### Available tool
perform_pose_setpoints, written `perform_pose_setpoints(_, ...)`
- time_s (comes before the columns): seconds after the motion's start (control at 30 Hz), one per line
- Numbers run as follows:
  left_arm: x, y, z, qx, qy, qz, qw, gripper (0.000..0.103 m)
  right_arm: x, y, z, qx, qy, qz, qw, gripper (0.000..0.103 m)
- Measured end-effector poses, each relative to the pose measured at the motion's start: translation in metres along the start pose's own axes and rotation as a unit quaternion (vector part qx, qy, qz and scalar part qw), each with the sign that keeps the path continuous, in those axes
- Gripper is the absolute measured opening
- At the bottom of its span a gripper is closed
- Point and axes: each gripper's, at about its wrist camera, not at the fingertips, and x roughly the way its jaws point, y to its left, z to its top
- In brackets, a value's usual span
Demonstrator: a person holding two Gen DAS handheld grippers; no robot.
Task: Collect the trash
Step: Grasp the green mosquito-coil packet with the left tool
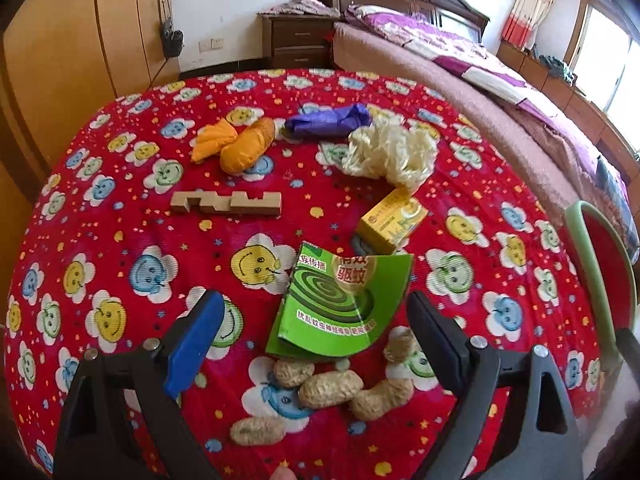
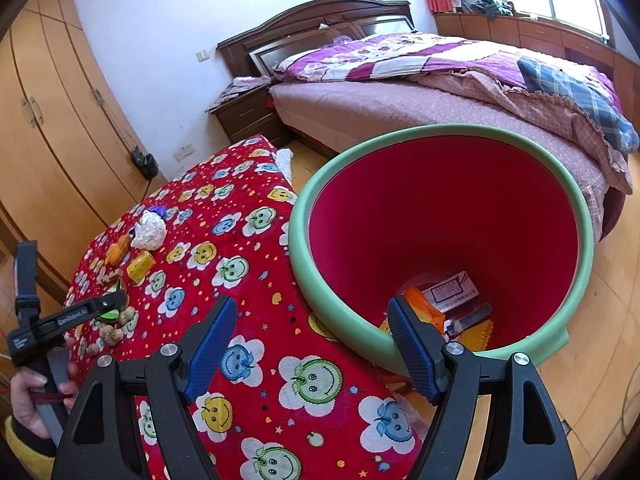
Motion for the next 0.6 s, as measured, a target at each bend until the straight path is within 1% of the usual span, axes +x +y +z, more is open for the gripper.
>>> perform_pose_setpoints(0.1, 0.005, 0.003, 0.001, -0.009, 0.006, -0.005, 0.9999, 0.088, 0.001, -0.001, 0.000, 0.001, 0.000, -0.002, 1.000, 0.079)
perform_pose_setpoints(0.13, 0.005, 0.003, 0.001, -0.012, 0.002, -0.002, 0.9999, 0.083, 0.001, -0.001, 0.000, 0.001, 0.000, -0.002, 1.000, 0.079)
perform_pose_setpoints(0.2, 0.005, 0.005, 0.001, -0.017, -0.001, 0.007, 0.9998, 0.078, 0.001, -0.001, 0.000, 0.001, 0.000, -0.002, 1.000, 0.079)
perform_pose_setpoints(0.27, 0.005, 0.005, 0.000, -0.015, -0.002, 0.011, 0.9998, 0.076, 0.000, 0.000, 0.000, 0.000, -0.001, 0.000, 1.000, 0.079)
perform_pose_setpoints(0.3, 0.004, 0.004, 0.000, -0.012, -0.003, 0.014, 0.9998, 0.072, 0.000, 0.000, 0.001, -0.001, -0.001, 0.001, 1.000, 0.079)
perform_pose_setpoints(0.33, 0.004, 0.002, -0.001, -0.005, -0.006, 0.017, 0.9998, 0.065, -0.001, 0.001, 0.001, -0.002, -0.001, 0.001, 1.000, 0.079)
perform_pose_setpoints(0.4, 0.002, 0.000, -0.003, 0.006, -0.010, 0.017, 0.9998, 0.056, -0.001, 0.003, 0.001, -0.004, -0.001, 0.003, 1.000, 0.079)
perform_pose_setpoints(0.5, 0.000, 0.003, -0.002, 0.000, -0.011, 0.008, 0.9999, 0.052, -0.003, 0.008, 0.002, -0.009, -0.002, 0.005, 1.000, 0.079)
perform_pose_setpoints(0.6, -0.006, 0.009, -0.001, -0.015, -0.016, -0.002, 0.9998, 0.051, -0.005, 0.015, 0.003, -0.018, -0.005, 0.006, 1.000, 0.079)
